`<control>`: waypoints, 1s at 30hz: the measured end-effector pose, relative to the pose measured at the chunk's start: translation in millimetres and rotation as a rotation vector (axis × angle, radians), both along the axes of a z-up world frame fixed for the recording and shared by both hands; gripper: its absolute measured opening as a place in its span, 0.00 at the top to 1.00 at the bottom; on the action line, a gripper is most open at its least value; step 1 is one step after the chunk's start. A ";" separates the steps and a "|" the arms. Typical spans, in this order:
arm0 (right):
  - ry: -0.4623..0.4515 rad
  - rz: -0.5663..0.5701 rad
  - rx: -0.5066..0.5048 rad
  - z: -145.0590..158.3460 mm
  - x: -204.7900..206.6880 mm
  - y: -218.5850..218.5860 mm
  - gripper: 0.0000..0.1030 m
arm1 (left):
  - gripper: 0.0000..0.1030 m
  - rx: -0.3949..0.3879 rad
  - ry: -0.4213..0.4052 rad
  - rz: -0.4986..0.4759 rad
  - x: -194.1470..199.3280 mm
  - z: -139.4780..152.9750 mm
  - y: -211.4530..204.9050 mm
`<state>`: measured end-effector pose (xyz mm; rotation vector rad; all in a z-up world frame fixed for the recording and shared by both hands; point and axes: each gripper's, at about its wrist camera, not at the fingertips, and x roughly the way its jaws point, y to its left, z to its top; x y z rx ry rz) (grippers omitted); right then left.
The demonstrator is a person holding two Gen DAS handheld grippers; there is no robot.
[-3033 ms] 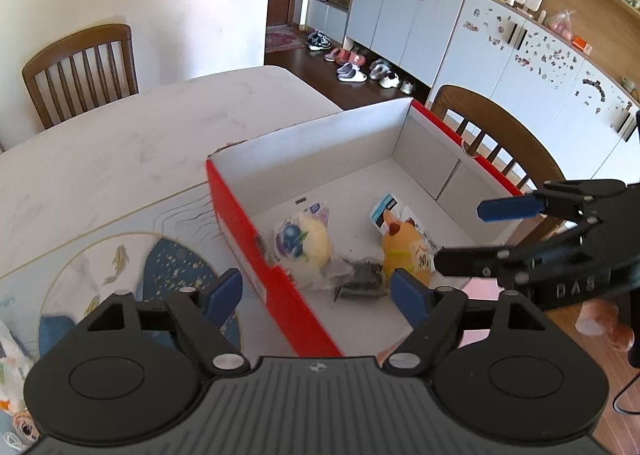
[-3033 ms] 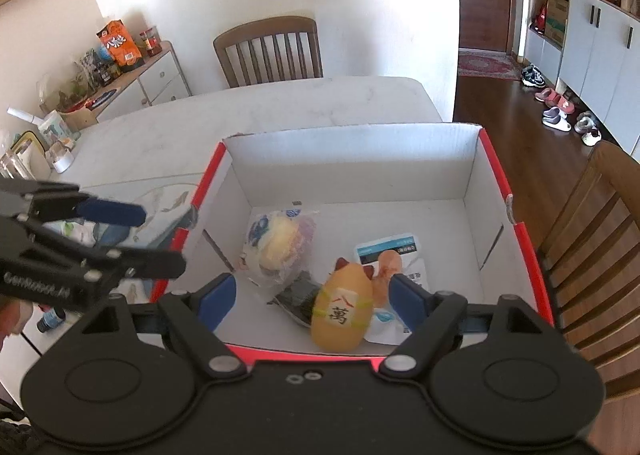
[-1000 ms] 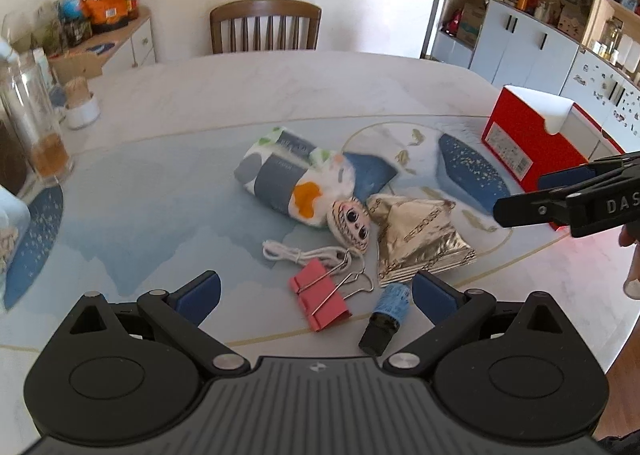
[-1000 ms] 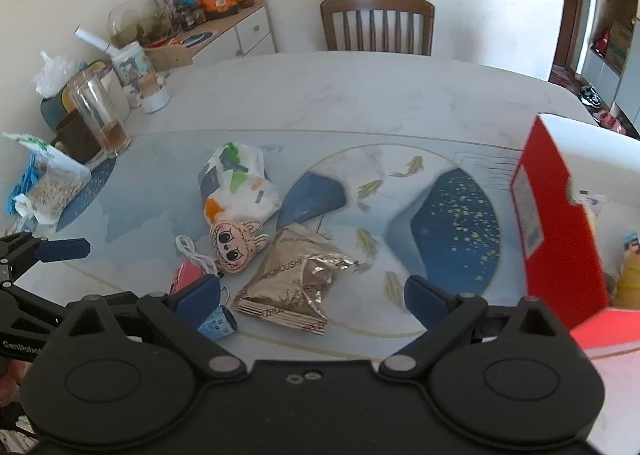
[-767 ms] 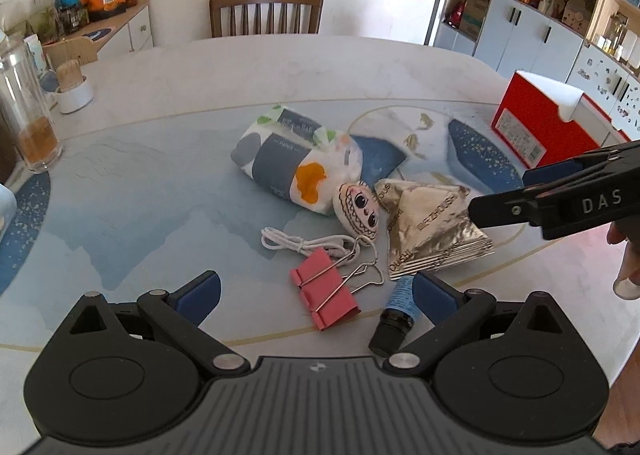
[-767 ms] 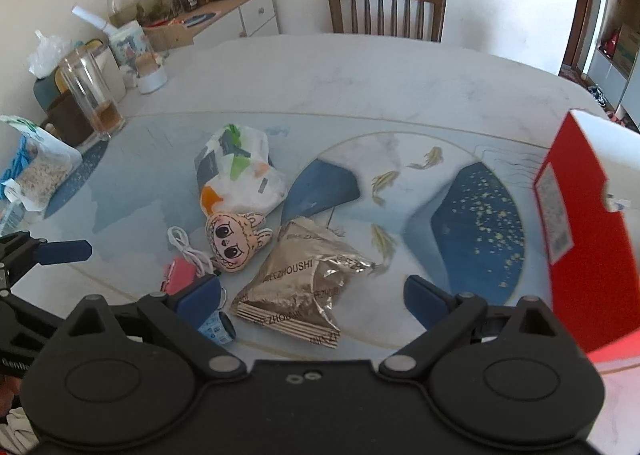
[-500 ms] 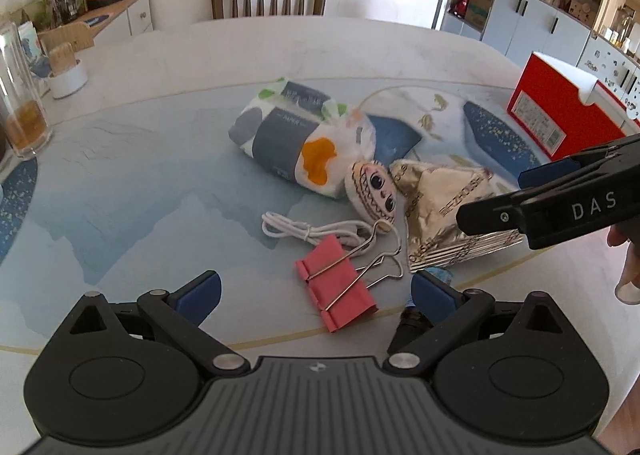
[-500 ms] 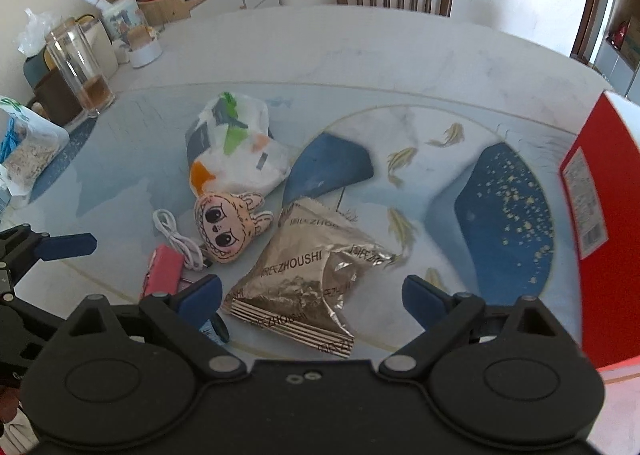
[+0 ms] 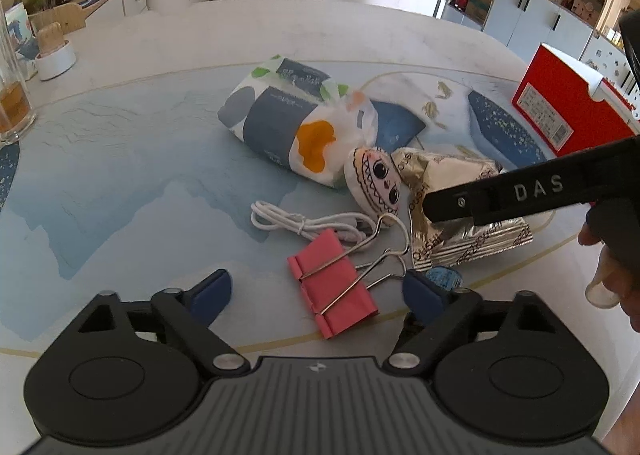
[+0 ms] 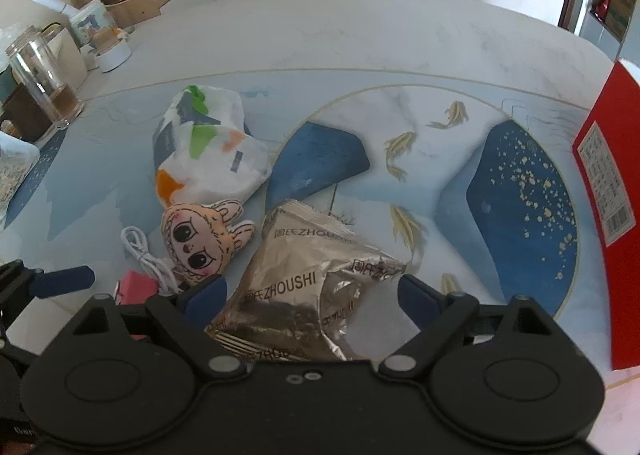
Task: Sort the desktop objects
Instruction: 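Grasp the pink binder clip with the left tool while the right tool grasps the gold ZHOUSHI bag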
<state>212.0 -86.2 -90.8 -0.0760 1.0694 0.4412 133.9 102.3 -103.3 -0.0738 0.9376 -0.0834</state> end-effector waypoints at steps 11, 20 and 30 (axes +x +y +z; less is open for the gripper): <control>-0.016 0.024 -0.030 -2.6 -2.3 7.1 0.21 | 0.44 0.075 -0.021 -0.041 -4.5 1.7 -13.3; -0.029 0.007 -0.016 1.7 -4.9 1.7 0.43 | 0.60 0.077 -0.032 -0.051 -5.5 2.2 -16.3; -0.061 0.002 -0.007 10.7 -12.0 -7.0 0.58 | 0.68 0.056 -0.043 -0.027 -9.5 5.2 -12.3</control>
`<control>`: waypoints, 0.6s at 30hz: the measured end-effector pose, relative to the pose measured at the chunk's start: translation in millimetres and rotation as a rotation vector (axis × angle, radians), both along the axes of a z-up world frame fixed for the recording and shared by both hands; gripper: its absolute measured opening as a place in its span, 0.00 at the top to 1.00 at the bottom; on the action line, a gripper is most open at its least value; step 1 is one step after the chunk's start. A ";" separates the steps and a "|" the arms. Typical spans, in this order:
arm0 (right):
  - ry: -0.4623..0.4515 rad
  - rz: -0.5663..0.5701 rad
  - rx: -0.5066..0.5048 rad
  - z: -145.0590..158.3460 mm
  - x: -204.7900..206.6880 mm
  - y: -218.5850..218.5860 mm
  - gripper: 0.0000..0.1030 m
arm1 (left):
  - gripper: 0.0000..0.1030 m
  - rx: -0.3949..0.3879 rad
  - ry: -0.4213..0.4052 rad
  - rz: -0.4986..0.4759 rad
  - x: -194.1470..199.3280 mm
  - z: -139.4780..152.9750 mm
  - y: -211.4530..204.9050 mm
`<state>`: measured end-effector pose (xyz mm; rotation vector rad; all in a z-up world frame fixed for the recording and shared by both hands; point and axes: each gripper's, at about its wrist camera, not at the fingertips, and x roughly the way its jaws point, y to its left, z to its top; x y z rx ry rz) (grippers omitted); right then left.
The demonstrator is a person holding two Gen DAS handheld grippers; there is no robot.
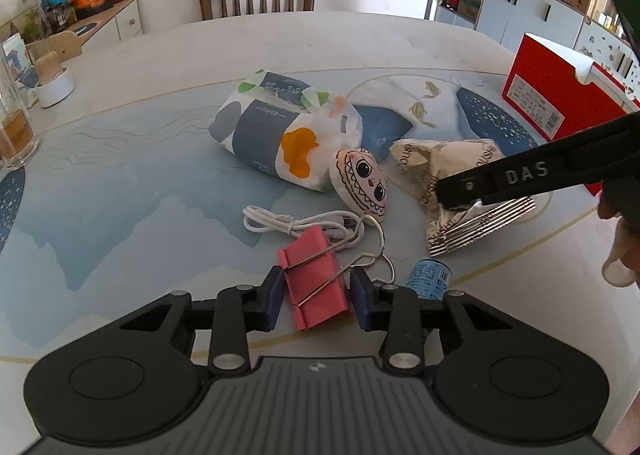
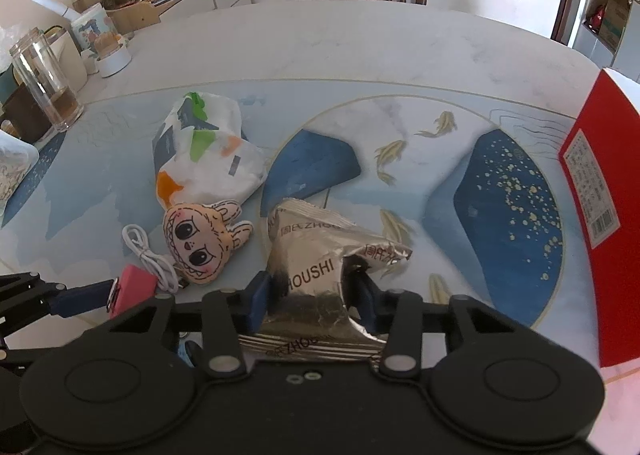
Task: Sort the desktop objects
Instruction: 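Grasp the pink binder clip with the left tool while the right tool grasps the gold ZHOUSHI bag, then carry the binder clip and gold bag over the shoebox with both tools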
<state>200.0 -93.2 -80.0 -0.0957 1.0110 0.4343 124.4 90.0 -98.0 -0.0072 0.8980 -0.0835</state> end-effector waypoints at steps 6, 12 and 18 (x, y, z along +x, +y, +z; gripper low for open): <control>-0.026 0.002 0.014 12.0 -7.0 -7.3 0.59 | 0.70 -0.008 -0.003 0.013 -3.2 4.0 1.1; -0.021 -0.002 0.029 20.2 -13.8 -16.0 0.59 | 0.70 -0.022 -0.007 0.029 -7.9 10.5 2.8; -0.022 -0.020 0.047 29.9 -22.3 -29.3 0.59 | 0.70 -0.022 -0.024 0.037 -10.9 23.1 3.2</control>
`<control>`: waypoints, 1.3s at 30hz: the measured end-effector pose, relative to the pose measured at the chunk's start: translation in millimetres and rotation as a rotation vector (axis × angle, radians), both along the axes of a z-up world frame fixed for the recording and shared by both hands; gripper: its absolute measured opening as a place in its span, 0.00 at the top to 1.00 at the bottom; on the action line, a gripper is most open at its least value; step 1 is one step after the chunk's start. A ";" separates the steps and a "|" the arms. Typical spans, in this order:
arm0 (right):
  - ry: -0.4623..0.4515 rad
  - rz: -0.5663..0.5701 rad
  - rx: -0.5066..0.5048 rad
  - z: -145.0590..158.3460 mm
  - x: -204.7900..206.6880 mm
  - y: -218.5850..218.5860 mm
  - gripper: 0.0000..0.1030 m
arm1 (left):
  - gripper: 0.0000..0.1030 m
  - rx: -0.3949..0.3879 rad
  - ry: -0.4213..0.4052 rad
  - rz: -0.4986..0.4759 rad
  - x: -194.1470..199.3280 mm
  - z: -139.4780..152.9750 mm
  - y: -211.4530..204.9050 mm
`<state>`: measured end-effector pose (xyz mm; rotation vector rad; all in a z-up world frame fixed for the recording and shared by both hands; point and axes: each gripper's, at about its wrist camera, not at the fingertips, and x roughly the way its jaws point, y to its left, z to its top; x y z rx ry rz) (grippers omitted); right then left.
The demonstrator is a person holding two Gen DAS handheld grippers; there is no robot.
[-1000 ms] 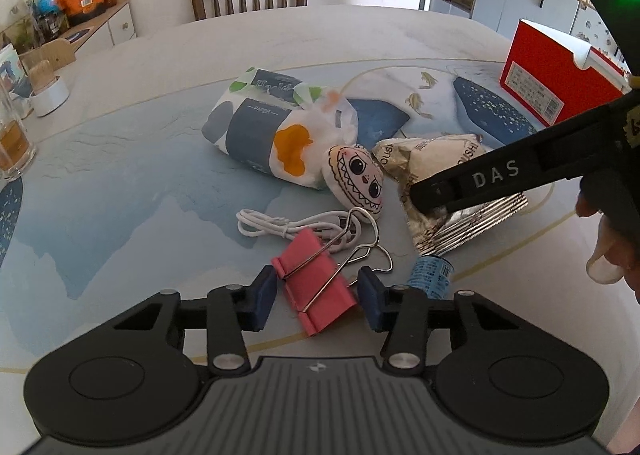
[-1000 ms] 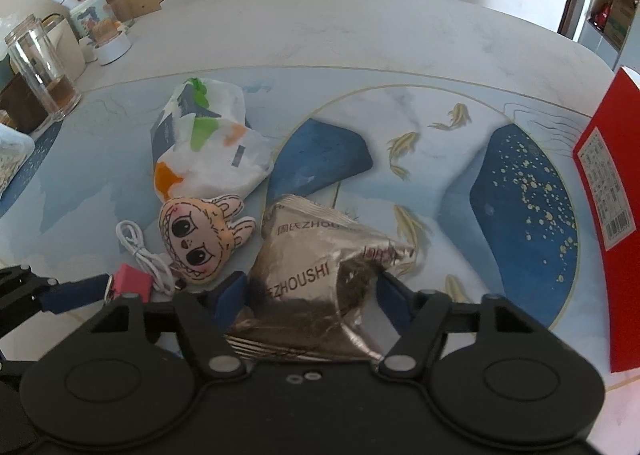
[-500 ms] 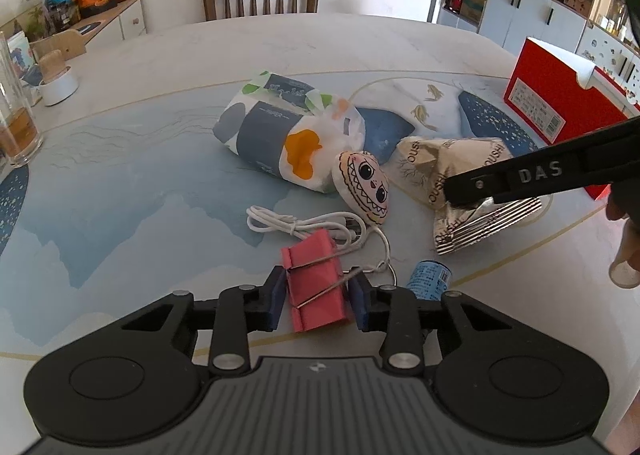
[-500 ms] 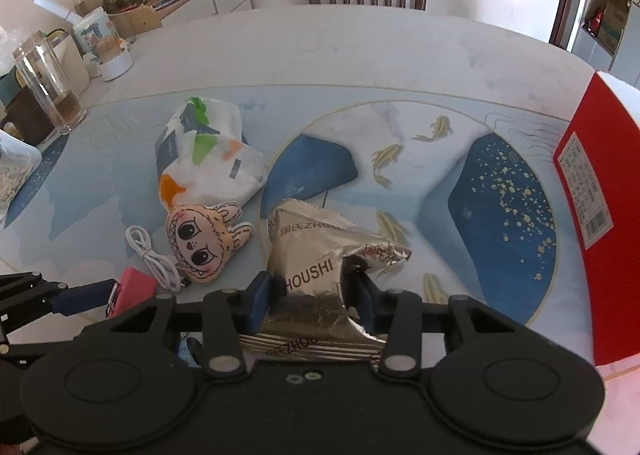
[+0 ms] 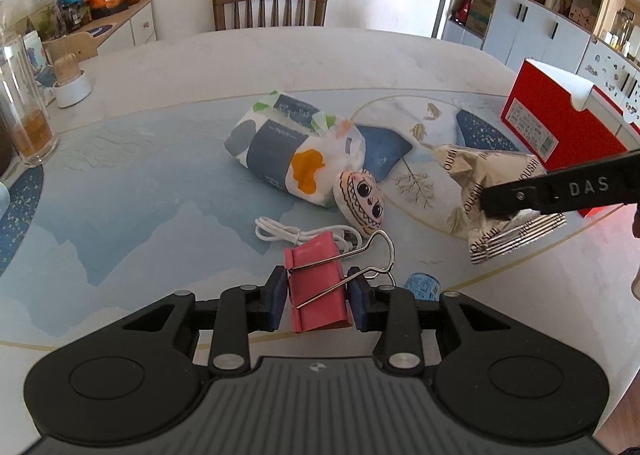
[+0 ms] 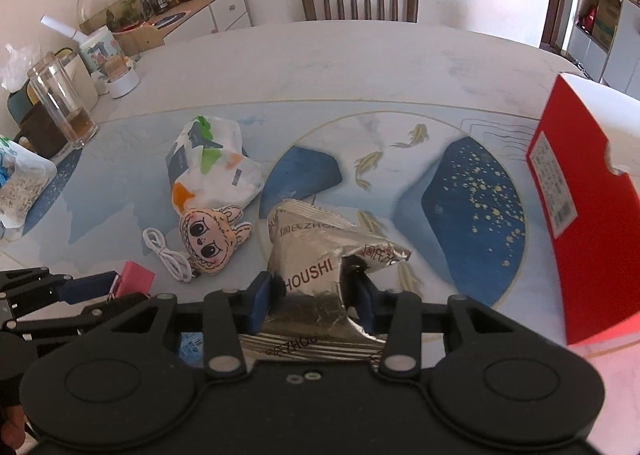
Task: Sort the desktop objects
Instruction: 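Carry the binder clip and gold bag over the shoebox with both tools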
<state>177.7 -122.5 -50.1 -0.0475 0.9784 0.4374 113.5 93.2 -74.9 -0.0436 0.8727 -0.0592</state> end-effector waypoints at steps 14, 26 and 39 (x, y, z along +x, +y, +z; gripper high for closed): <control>-0.006 -0.032 0.037 30.2 -10.7 -36.0 0.59 | 0.70 -0.006 -0.016 -0.013 1.1 37.9 -14.8; -0.010 -0.005 0.048 57.7 -12.9 -80.8 0.59 | 0.70 -0.026 -0.051 -0.076 15.7 70.5 -56.2; -0.076 -0.066 0.076 83.2 10.1 -149.7 0.59 | 0.70 -0.009 -0.092 -0.146 44.6 93.2 -119.3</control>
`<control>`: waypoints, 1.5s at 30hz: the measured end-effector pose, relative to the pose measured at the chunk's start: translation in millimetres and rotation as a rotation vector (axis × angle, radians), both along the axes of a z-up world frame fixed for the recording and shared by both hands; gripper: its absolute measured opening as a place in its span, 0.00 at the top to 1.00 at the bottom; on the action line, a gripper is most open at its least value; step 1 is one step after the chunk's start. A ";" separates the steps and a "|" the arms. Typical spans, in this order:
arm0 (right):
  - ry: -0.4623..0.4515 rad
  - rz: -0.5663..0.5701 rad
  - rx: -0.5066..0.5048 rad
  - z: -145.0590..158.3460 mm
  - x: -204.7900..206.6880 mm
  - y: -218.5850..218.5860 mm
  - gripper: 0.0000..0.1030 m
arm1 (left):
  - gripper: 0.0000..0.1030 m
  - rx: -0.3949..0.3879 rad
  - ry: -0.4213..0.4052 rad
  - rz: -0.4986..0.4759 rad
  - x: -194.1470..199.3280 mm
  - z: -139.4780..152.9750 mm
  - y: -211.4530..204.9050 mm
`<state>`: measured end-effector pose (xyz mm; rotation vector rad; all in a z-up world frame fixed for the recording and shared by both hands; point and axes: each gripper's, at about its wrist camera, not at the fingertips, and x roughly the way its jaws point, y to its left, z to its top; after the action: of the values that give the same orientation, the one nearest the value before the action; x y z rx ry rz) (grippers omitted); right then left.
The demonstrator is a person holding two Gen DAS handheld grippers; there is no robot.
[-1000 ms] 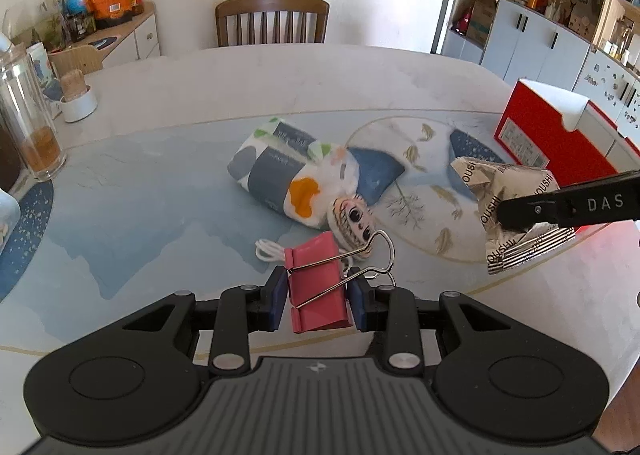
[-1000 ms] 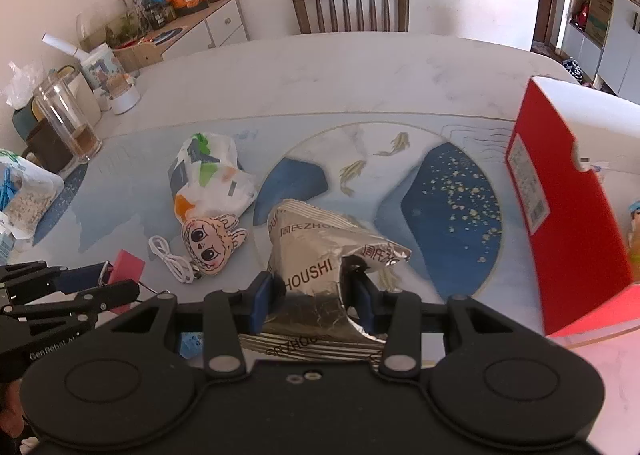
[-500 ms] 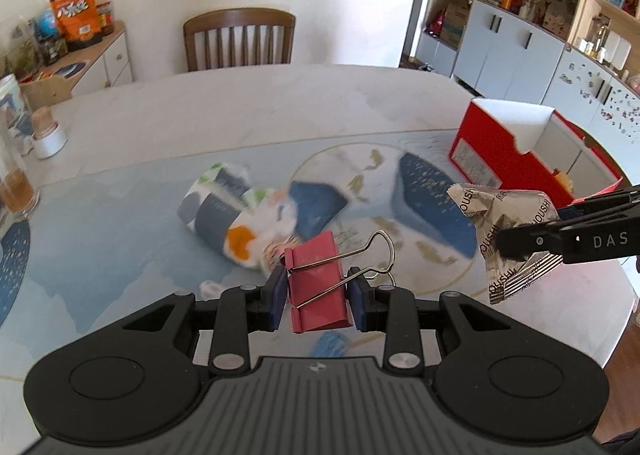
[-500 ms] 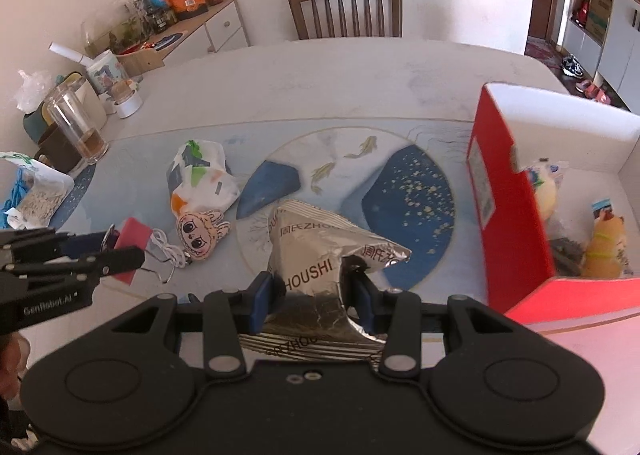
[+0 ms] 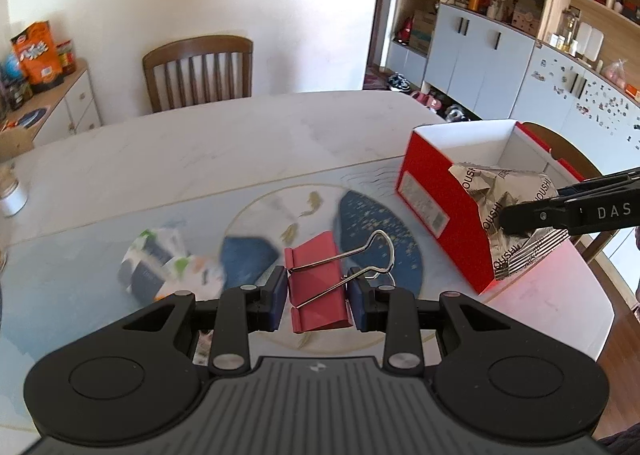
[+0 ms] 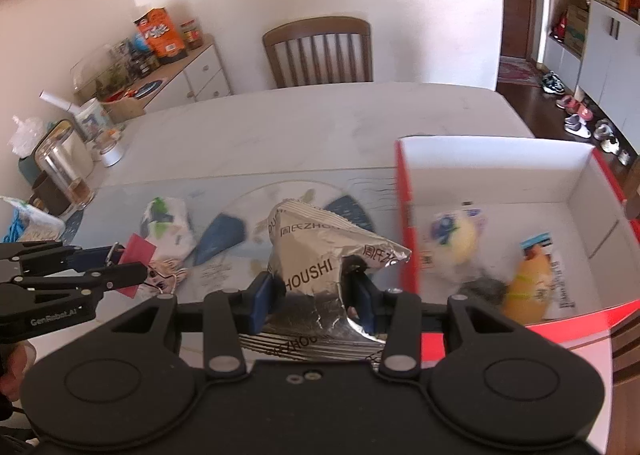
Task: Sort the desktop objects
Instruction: 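Carry the binder clip and gold bag over the shoebox with both tools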
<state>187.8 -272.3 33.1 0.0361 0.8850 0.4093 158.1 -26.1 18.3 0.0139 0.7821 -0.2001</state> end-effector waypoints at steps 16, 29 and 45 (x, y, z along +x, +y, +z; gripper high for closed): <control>-0.022 -0.095 0.011 -0.5 18.1 -89.5 0.59 | 0.70 0.018 -0.031 -0.104 38.3 12.0 -95.9; -0.025 -0.163 -0.047 -7.2 43.6 -152.3 0.59 | 0.70 0.037 -0.034 -0.256 77.4 9.0 -183.9; 0.002 -0.129 -0.111 -32.3 97.3 -173.4 0.59 | 0.70 0.118 0.034 -0.350 125.3 -16.6 -247.8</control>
<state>285.1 -445.7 0.8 -0.0083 0.9007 0.2400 283.4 -273.9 1.7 0.2609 0.8213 -0.4871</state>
